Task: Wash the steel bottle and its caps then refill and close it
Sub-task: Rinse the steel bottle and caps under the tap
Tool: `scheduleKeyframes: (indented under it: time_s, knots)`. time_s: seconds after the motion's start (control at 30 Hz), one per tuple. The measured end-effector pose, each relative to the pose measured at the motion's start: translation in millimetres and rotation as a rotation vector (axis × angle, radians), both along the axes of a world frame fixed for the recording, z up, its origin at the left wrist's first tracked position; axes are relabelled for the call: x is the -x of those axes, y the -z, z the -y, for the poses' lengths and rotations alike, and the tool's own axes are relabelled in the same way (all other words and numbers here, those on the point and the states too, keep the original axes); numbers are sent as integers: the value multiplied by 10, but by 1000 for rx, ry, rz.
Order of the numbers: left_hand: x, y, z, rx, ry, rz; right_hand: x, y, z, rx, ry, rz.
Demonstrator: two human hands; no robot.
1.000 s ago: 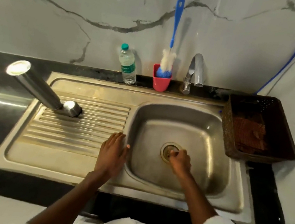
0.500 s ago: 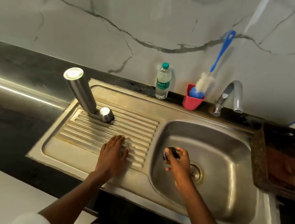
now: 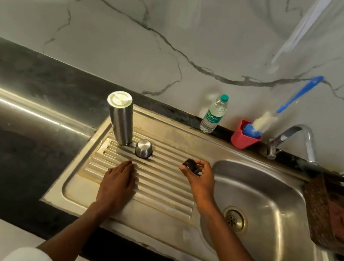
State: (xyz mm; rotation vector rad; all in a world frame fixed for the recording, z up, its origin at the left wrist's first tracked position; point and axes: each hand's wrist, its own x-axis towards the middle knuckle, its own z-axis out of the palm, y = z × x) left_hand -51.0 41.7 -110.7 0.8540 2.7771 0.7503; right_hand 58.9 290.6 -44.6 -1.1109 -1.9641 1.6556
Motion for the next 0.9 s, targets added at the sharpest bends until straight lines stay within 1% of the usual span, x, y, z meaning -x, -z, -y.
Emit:
scheduleKeyframes:
  time_s: [0.1, 0.17, 0.43, 0.5, 0.6, 0.73, 0.83, 0.9]
  knots:
    - [14, 49, 66, -33, 24, -10, 164, 52, 109, 80, -2, -20]
    - [25, 65, 82, -39, 18, -1, 265, 89, 205, 60, -9, -13]
    - [81, 25, 101, 122, 128, 2, 568, 149, 493, -162, 9, 104]
    - [89, 3, 96, 163, 141, -11, 619, 218, 537, -181, -11, 171]
    - [88, -24, 94, 214, 162, -18, 645, 321, 577, -313, -74, 303]
    - [113, -81, 103, 230, 184, -7, 659, 283, 637, -392, -110, 387]
    - [118, -105, 118, 211, 201, 2, 625, 282, 640, -401, -125, 403]
    - [127, -106, 136, 188, 200, 26, 560, 280, 634, -394, -94, 394]
